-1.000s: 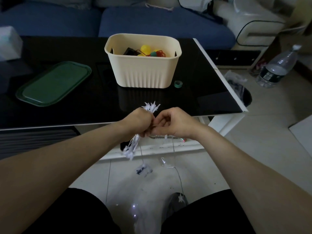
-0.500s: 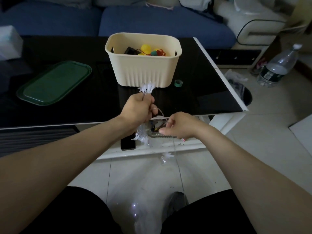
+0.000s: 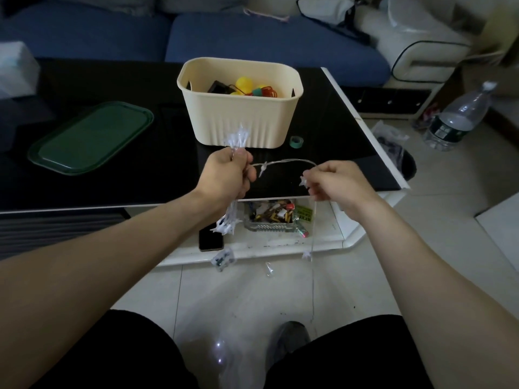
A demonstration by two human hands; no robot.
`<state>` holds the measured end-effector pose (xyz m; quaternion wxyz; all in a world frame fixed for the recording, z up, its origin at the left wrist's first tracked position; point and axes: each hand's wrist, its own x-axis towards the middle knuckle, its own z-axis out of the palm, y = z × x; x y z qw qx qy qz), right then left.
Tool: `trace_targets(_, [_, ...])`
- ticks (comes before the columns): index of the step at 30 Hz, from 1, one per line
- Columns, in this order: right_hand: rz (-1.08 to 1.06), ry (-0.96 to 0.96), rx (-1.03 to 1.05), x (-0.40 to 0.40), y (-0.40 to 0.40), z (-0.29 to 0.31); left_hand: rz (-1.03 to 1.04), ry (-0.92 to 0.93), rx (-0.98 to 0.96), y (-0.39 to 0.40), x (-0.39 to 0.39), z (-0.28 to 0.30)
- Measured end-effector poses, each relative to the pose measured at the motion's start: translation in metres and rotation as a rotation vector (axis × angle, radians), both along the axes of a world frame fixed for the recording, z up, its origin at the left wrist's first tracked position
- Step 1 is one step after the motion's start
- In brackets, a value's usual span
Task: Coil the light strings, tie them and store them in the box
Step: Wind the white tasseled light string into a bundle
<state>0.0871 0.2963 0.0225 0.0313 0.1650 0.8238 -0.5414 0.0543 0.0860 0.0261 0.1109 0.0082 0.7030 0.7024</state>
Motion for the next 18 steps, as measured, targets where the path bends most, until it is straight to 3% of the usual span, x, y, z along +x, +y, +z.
trace_targets(4, [0.12,0.084,0.016,0.003,-0.008,0.013,0.003,-0.018,-0.007,-0.002,-0.001,-0.005])
trace_targets(8, [0.292,-0.052,-0.09,0.006,-0.025,0.01,-0.009,-0.008,-0.019,0.001,0.001,-0.007])
trace_targets(12, [0.38,-0.11,0.118,0.005,-0.042,-0.007,-0.034,0.014,-0.013,0.004,0.003,-0.004])
trace_targets(15, [0.405,-0.188,0.026,0.003,-0.048,-0.013,-0.057,0.02,-0.017,0.004,0.004,-0.003])
trace_targets(18, [0.393,-0.215,-0.195,0.001,-0.052,-0.013,-0.078,0.027,-0.018,0.003,0.004,-0.001])
